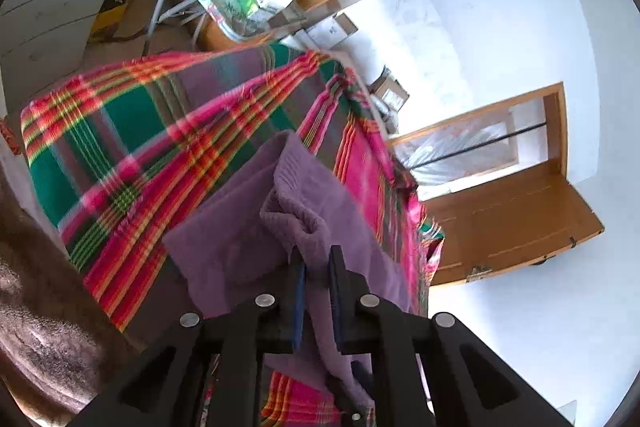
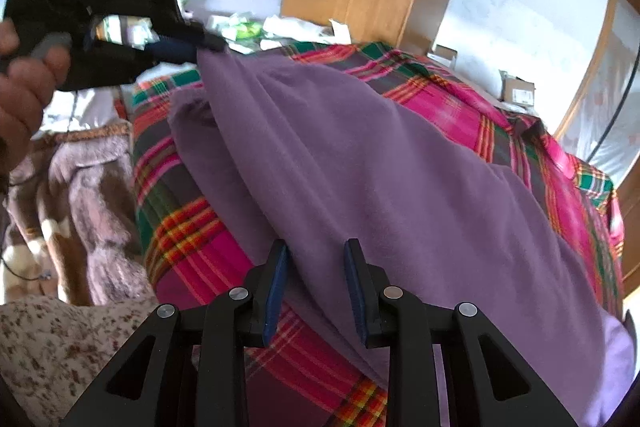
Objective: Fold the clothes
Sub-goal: 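Lift the fleece edge with the left gripper while the right gripper holds its edge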
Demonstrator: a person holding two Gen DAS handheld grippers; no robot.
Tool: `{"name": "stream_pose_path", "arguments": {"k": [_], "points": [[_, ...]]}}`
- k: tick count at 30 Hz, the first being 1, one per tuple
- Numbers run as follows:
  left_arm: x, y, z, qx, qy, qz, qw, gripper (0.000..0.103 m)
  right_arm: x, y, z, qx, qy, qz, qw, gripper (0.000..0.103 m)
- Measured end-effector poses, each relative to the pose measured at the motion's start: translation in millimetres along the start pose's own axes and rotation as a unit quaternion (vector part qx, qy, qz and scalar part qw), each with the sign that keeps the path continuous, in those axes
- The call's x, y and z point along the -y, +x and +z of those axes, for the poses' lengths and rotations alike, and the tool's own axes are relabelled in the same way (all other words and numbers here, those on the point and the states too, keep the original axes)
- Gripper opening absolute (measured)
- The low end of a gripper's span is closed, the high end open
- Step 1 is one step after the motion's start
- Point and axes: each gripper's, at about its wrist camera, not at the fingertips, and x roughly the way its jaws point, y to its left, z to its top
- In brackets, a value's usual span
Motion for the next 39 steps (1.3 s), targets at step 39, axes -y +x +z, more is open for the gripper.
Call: {"name": "stream_pose_path", "arguments": {"k": [39], "points": [[-37, -12, -8, -0.030, 0.024, 0.098, 0.9945, 0.017, 16, -17, -9, -0.016, 0.057, 0.033, 0.998, 0.017]]}}
